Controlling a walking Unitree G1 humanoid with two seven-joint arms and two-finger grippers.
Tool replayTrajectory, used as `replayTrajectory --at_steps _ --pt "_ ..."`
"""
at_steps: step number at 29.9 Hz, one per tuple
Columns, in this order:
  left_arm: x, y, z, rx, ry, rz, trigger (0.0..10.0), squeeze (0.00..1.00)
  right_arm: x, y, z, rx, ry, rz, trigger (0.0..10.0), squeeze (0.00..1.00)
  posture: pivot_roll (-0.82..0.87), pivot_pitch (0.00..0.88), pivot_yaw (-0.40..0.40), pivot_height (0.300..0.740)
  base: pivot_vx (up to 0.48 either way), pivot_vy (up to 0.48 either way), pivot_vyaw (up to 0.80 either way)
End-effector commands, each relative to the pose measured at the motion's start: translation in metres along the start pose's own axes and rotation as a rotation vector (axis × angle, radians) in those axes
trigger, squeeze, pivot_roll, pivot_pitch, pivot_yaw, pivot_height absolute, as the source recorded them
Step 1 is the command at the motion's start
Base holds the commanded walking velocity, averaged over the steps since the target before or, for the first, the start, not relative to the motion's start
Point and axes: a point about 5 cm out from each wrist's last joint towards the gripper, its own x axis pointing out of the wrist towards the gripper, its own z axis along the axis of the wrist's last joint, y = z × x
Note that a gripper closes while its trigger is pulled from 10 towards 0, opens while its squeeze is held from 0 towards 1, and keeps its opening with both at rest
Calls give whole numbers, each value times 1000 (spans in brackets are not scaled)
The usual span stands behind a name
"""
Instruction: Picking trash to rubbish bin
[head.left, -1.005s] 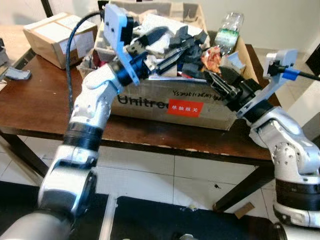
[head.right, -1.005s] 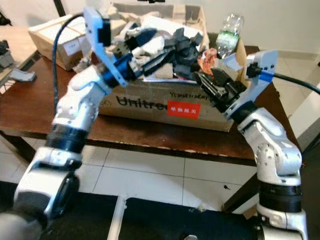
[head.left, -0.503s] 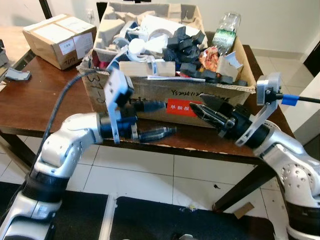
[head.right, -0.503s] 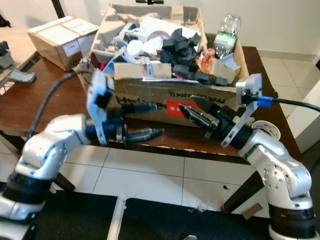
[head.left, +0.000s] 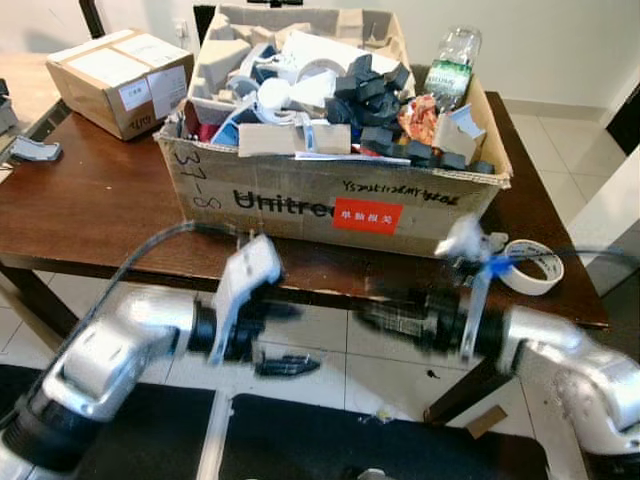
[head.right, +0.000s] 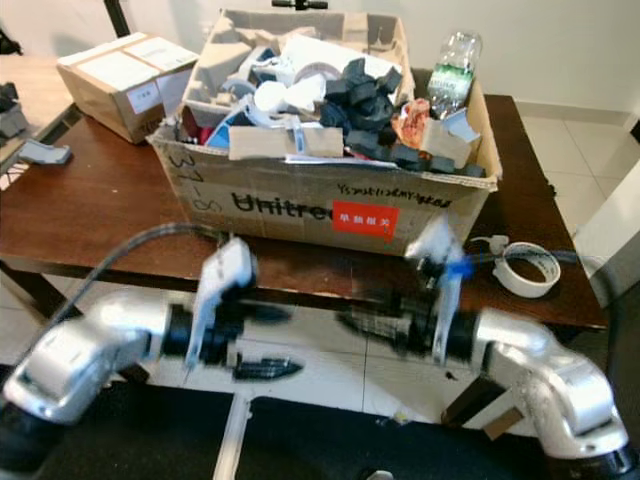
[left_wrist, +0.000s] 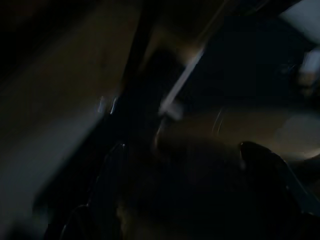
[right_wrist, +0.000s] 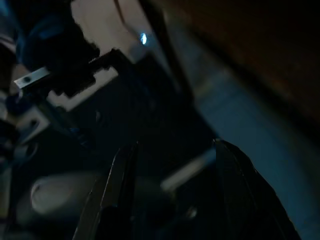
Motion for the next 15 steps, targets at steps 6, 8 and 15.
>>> replayTrajectory --at_steps 6,8,15 --pt "17 3 -71 -199 229 182 10000 0 7 -3 -50 111 174 -42 10000 0 52 123 5 740 0 0 0" --pt "23 2 -91 -258 267 231 10000 0 10 -4 -70 143 241 -74 10000 0 52 119 5 740 0 0 0" --pt "30 9 -127 -380 368 432 10000 0 15 -25 -121 138 450 -350 10000 0 51 99 2 740 0 0 0"
